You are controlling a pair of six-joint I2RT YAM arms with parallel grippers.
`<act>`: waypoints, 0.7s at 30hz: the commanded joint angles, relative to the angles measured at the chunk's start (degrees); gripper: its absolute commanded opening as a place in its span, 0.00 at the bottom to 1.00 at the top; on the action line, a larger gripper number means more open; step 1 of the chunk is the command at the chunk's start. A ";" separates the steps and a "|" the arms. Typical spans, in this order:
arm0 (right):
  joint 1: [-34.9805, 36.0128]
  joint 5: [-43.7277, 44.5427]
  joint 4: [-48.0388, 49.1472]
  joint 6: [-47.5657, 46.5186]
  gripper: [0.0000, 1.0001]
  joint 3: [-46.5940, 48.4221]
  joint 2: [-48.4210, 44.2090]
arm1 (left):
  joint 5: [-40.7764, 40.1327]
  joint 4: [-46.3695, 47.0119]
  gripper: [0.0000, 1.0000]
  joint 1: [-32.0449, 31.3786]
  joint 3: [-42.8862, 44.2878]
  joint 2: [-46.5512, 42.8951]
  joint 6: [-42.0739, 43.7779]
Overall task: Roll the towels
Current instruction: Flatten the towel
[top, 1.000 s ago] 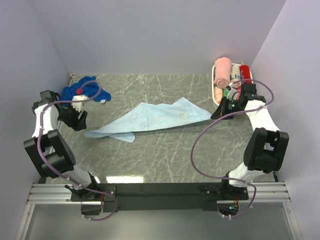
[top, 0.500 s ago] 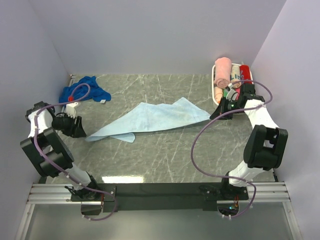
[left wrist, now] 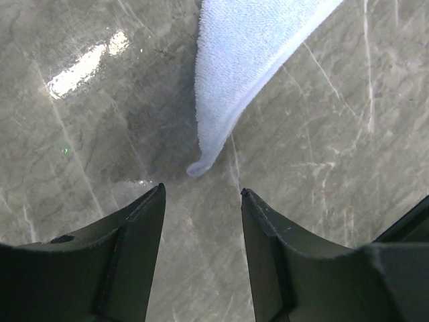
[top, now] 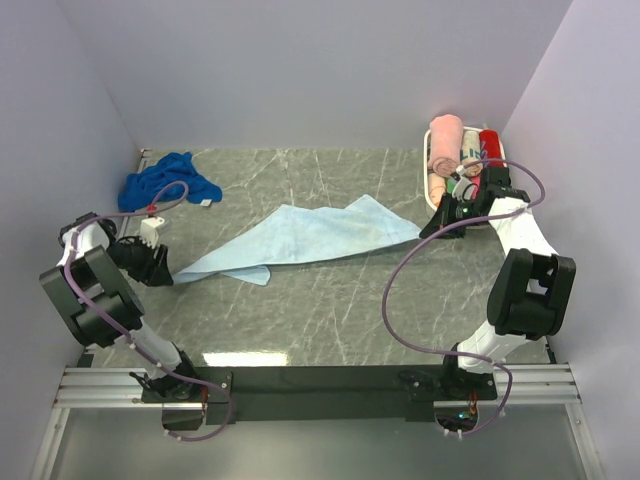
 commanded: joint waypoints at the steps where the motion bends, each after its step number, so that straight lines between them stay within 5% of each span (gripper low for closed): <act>1: 0.12 -0.45 -0.80 -1.16 0.00 2.49 -0.13 | 2.26 2.55 0.55 -0.45 -0.42 0.88 0.26; 11: 0.48 -1.59 -1.76 -2.74 0.00 2.93 1.27 | 2.97 1.76 0.51 -2.20 2.03 5.62 0.17; 14: 0.56 -1.33 -2.82 -3.53 0.00 3.81 1.80 | 2.27 1.75 0.41 -2.47 2.56 6.77 0.26; 15: 0.56 -1.33 -2.73 -3.53 0.00 3.81 1.80 | 2.44 2.02 0.29 -2.55 2.65 6.86 -0.44; 21: 0.48 0.07 -2.90 -3.62 0.00 7.75 1.62 | 6.83 1.23 0.01 -2.21 6.33 6.34 -8.49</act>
